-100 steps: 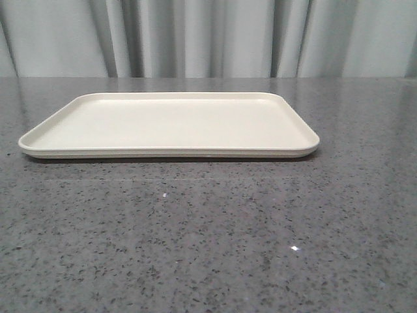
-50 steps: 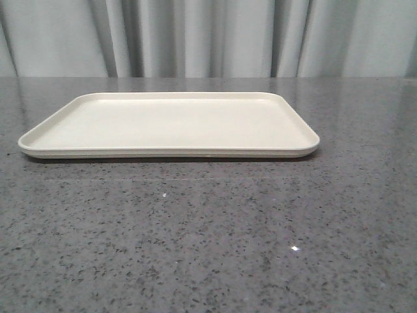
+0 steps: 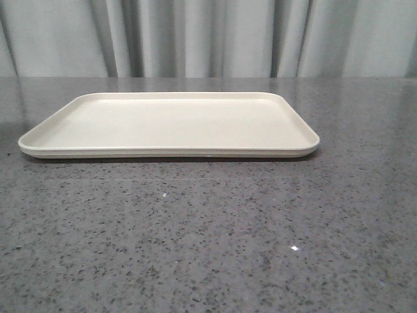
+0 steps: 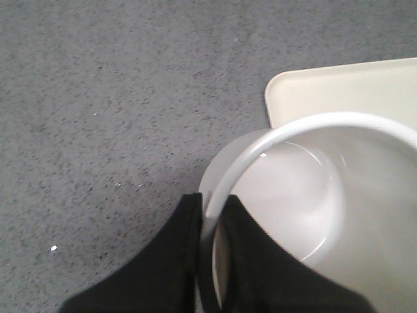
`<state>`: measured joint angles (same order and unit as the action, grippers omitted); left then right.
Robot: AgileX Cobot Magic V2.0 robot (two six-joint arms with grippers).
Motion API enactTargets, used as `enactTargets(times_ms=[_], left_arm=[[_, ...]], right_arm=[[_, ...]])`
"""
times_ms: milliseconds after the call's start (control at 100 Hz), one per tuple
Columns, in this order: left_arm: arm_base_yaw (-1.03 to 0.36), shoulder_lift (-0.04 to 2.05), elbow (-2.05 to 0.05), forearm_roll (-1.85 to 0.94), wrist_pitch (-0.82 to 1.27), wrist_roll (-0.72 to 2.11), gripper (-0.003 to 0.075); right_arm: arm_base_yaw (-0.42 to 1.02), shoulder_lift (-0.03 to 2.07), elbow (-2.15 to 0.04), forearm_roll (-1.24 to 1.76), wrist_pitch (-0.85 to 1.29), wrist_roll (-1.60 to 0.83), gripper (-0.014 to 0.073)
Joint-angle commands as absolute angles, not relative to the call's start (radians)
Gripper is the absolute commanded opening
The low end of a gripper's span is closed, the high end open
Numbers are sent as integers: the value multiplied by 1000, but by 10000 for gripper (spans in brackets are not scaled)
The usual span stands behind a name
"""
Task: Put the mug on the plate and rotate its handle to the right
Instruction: 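Close the left gripper on the rim and lift the mug over the tray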
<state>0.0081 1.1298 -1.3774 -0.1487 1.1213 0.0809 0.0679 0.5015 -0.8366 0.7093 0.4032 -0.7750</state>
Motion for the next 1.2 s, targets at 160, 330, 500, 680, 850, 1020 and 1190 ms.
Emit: enactTargets(times_ms=[160, 330, 500, 680, 850, 1020, 1190], left_arm=[[-14, 1232, -1548, -305, 1084, 153, -20], [-141, 1309, -1626, -305, 1078, 157, -20], [-282, 1400, -1672, -287, 1048, 157, -20], [-378, 1495, -1677, -272, 992, 149, -20], [-410, 1577, -1677, -272, 969, 149, -20], [-426, 1643, -1677, -272, 941, 149, -20], [-426, 1695, -1677, -272, 934, 149, -20]], right_arm=[[64, 516, -865, 722, 349, -781, 414], [64, 516, -865, 722, 349, -781, 414], [64, 516, -865, 722, 349, -781, 414], [64, 516, -865, 722, 349, -781, 414], [64, 516, -865, 722, 349, -781, 414], [64, 516, -865, 722, 350, -781, 414], [64, 516, -865, 722, 350, -781, 414]])
